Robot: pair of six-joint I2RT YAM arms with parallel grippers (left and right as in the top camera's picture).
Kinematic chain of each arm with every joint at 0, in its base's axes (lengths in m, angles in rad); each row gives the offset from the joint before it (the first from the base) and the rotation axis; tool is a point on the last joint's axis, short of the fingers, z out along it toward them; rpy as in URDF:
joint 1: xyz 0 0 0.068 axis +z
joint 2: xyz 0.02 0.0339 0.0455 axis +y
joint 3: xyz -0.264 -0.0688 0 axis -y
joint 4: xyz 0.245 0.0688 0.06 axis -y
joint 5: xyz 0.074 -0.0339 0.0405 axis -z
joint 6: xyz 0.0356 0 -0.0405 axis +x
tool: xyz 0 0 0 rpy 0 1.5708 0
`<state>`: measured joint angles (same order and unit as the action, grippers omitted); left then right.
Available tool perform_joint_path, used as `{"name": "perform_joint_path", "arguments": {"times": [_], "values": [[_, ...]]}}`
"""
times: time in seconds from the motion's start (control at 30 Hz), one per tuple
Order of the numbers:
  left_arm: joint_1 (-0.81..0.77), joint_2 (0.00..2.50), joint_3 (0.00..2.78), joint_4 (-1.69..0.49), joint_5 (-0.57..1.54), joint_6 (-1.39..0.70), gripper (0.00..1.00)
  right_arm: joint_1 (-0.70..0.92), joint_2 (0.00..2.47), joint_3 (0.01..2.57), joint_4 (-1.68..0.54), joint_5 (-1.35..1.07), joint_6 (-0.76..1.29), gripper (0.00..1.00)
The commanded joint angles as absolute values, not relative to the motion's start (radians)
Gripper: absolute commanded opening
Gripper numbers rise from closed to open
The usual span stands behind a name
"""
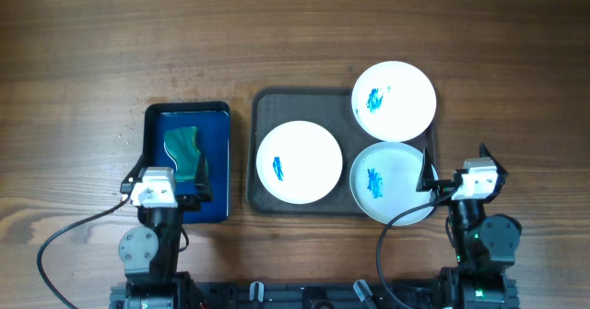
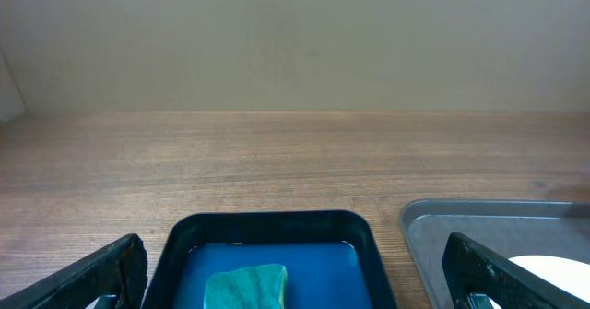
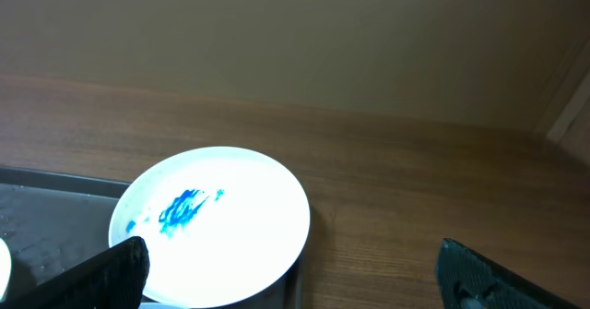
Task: Clean dirty plates on tray and stack at the side
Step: 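Move the left gripper down to the green sponge in the blue tray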
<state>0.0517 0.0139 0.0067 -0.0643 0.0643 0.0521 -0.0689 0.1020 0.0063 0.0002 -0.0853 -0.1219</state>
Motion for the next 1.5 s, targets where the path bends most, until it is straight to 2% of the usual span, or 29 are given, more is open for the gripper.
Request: {"name": "perform_joint_path", "arguments": {"times": [0.0,1.2,1.33,1.47], "values": [[0.047,0.004,0.006,-0.074,0.051,0.075,1.0,-0.074,0.11,0.005,0.003,-0.084,-0.131,1.0],[0.047,0.004,0.006,-0.073,0.052,0.074,1.0,-0.074,0.11,0.005,0.003,-0.084,-0.131,1.0],[0.047,0.004,0.006,-0.07,0.102,0.067,1.0,-0.074,0.11,0.006,0.003,-0.084,-0.131,1.0],[0.047,0.016,0.006,-0.064,0.159,-0.125,1.0,-0.074,0.11,0.005,0.003,-0.084,-0.131,1.0]]}}
